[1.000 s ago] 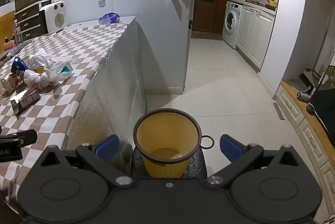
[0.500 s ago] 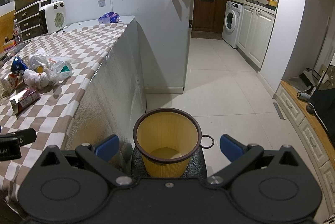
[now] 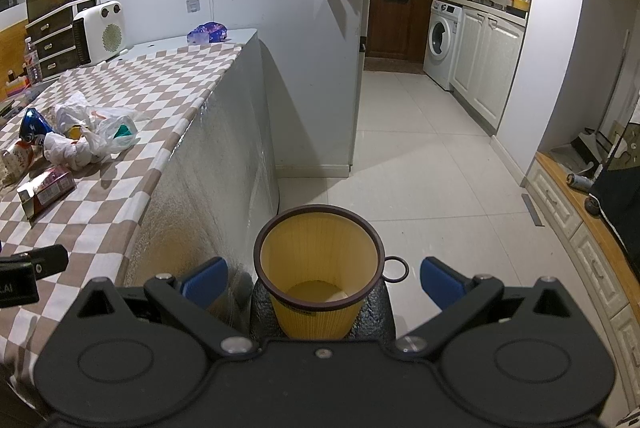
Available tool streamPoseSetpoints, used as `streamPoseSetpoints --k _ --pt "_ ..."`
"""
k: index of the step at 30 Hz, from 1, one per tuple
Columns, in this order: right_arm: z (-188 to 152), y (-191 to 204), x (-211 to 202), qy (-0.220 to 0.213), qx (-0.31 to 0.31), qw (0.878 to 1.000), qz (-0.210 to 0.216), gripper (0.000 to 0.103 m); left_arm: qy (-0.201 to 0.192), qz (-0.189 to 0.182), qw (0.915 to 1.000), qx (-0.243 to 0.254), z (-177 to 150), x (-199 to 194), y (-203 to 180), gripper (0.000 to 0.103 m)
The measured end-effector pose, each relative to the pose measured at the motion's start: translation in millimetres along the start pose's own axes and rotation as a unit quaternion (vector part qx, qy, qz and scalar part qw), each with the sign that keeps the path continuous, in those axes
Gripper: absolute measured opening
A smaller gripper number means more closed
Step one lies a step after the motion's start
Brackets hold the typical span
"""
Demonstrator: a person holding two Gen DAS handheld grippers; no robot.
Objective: Collect trash
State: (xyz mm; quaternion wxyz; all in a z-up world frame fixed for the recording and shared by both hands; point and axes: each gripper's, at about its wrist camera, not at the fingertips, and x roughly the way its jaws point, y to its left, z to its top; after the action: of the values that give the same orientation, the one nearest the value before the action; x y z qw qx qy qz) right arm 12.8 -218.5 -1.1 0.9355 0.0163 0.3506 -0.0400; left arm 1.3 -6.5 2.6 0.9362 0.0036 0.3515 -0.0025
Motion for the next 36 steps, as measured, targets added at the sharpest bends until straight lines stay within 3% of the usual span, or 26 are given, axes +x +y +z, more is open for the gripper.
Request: streamPoseSetpoints --k 36 --pt "0.2 -3.2 2.1 0.003 0.003 1.0 0.001 0.103 -0.001 0.0 1.0 0.0 -1.0 -3.9 0.9 0.103"
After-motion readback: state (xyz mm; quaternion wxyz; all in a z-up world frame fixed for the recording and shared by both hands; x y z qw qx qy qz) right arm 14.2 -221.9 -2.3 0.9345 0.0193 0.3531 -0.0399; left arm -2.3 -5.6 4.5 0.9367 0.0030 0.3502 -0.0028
